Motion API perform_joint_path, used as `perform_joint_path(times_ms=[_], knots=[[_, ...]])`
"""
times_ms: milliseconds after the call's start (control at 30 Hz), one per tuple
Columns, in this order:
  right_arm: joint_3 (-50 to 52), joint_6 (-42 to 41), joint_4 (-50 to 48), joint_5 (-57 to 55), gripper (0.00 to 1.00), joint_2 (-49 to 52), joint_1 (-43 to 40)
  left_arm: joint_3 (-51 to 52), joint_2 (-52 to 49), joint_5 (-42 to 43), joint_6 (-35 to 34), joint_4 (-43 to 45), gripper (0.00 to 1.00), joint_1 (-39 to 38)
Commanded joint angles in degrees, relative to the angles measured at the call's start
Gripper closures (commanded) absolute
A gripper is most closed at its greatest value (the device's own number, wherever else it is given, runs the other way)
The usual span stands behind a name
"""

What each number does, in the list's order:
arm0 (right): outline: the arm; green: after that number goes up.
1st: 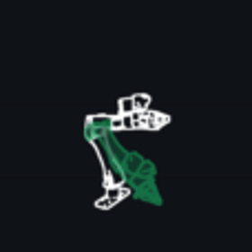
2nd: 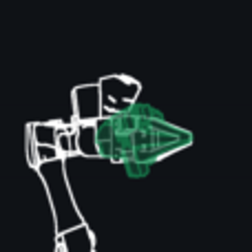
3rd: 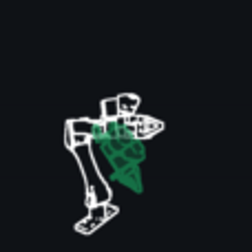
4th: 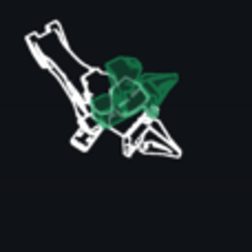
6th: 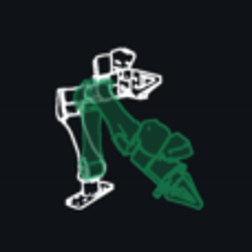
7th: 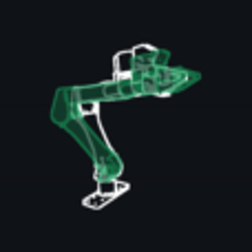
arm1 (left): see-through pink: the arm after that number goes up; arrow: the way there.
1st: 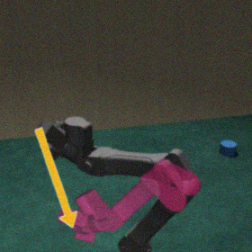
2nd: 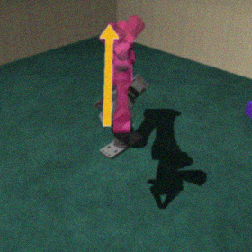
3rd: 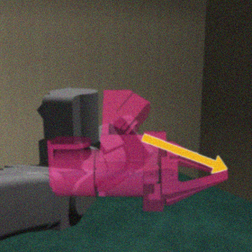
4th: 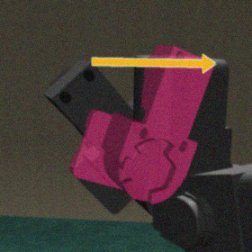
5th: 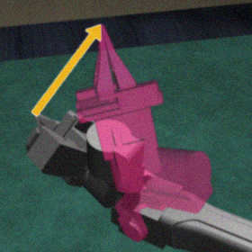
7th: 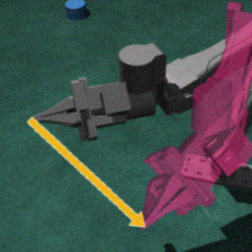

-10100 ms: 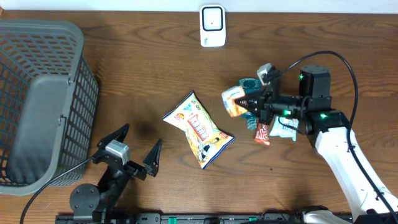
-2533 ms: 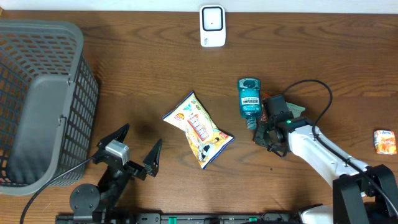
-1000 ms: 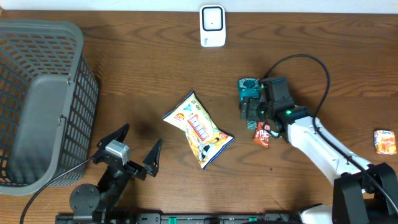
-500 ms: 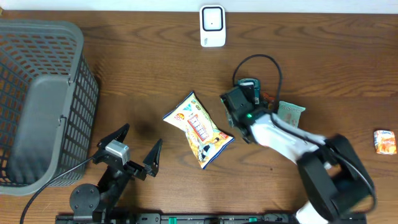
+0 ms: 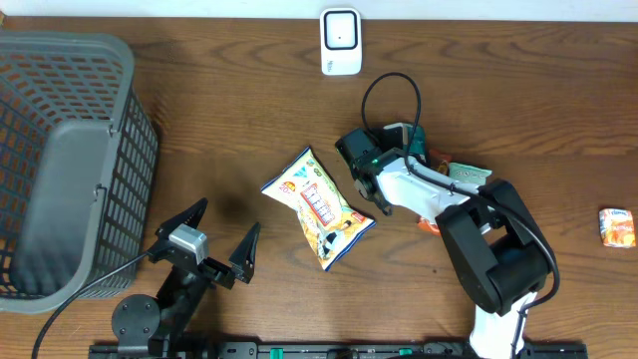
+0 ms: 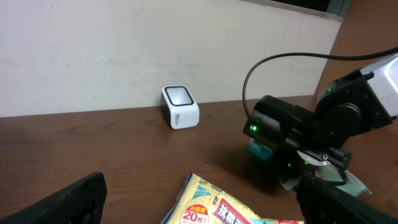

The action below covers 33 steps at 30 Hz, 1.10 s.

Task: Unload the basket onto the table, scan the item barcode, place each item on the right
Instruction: 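Grasp the blue Listerine bottle with the right gripper and lift it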

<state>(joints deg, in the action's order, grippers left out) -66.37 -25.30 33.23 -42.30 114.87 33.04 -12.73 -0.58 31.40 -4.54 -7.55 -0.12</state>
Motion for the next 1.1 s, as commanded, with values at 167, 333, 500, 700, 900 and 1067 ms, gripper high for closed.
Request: perform_joint_path(times_ms=[167,333,500,700,900,1067], knots=[[2.45,-5.97,0.39,19.65,0.69,4.70,-2.43,-0.11,0.35,0.57,-0.31,0.07,0.02,-0.22],[2.43,-5.92,0.17,25.86,0.72,4.70,-2.40,-0.11,0.35,0.57,-0.31,0.04,0.02,-0.22],[2.38,-0.76,0.04,35.47,0.74,4.68,-2.40,-0.11,0.35,0.57,-0.31,0.04,0.02,-0.22],[2.10,2.25,1.18,47.50,0.71,4.59,-2.29,-0.11,0.35,0.57,-0.31,0.04,0.02,-0.22],[-0.55,3.52,5.31,53.81,0.72,4.28,-2.25,-0.11,0.35,0.57,-0.28,0.04,0.02,-0.22],[-3.82,5.88,8.57,59.58,0.73,2.91,-2.25,-0.11,0.35,0.57,-0.28,0.04,0.02,-0.22]])
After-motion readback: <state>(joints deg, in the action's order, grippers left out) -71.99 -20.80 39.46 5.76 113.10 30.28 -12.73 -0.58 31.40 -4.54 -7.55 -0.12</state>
